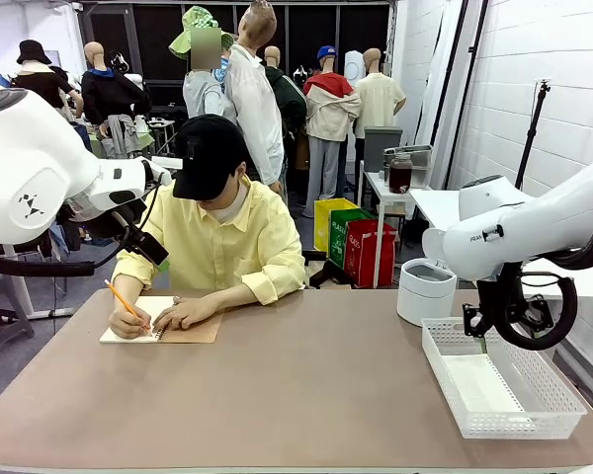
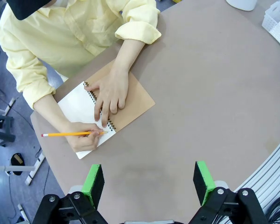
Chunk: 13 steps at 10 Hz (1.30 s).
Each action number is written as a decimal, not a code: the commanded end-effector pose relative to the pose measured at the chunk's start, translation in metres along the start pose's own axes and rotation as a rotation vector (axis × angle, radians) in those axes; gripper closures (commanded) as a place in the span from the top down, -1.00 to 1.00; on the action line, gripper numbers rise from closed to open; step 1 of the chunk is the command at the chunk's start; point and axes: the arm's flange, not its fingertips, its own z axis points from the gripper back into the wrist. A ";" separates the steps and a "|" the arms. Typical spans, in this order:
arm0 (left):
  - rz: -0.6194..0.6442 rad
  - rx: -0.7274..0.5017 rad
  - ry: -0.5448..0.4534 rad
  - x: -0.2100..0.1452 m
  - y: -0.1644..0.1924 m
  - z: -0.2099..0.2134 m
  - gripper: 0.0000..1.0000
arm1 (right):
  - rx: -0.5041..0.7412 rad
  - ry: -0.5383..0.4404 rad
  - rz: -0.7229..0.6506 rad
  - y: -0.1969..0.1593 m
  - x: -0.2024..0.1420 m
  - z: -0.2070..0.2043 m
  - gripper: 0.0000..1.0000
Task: Sort the paper based on its condition.
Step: If a person hands you a paper, place it in the Organizing basket , and if it's crumpled, put it in the Trash can.
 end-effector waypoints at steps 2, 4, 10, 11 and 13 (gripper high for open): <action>0.000 0.001 -0.001 0.000 0.001 0.001 1.00 | 0.000 0.007 0.011 -0.001 -0.002 -0.003 1.00; 0.000 0.001 -0.001 0.000 0.001 0.001 1.00 | 0.000 0.007 0.011 -0.001 -0.002 -0.003 1.00; 0.000 0.001 -0.001 0.000 0.001 0.001 1.00 | 0.118 -0.125 0.031 0.011 0.013 0.045 1.00; 0.000 0.001 -0.001 0.000 0.001 0.001 1.00 | 0.141 -0.170 0.063 0.013 0.014 0.064 1.00; 0.000 0.001 -0.001 0.000 0.001 0.001 1.00 | 0.243 -0.238 0.140 0.019 0.011 0.090 1.00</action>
